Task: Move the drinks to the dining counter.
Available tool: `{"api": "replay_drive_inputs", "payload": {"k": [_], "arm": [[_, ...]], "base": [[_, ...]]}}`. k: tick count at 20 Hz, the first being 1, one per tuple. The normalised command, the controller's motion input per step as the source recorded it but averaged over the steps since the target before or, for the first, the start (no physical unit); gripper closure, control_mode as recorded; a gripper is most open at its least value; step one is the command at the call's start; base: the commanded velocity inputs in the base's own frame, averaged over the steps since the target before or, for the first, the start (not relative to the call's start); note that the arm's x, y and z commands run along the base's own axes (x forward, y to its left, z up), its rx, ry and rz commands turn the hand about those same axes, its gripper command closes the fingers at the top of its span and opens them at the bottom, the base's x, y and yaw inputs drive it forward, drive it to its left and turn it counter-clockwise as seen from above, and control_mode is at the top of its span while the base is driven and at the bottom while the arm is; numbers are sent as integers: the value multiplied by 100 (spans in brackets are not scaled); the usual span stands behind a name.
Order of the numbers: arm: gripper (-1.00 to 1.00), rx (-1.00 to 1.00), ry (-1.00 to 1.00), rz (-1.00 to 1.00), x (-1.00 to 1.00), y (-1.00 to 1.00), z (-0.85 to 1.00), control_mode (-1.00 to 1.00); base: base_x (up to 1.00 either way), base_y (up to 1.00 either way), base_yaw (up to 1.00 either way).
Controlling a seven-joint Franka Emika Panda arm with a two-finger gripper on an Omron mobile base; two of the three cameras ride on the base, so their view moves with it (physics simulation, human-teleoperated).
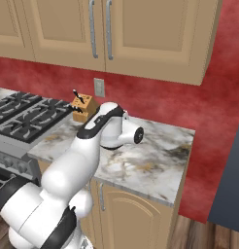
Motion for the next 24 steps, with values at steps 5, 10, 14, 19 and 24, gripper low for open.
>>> {"api": "replay_drive_inputs", "payload": {"k": [5,10,14,19,24], "arm": [[-100,-1,0,0,25,0,0,-100],[-100,0,0,0,11,0,0,-100],[-100,0,0,0,0,0,0,-100],[-100,0,0,0,1,0,-4,-100],[-100,-1,0,0,11,0,-16,-100]], "base": [[0,0,0],[0,0,0],[0,0,0],[0,0,0],[0,0,0]]}}
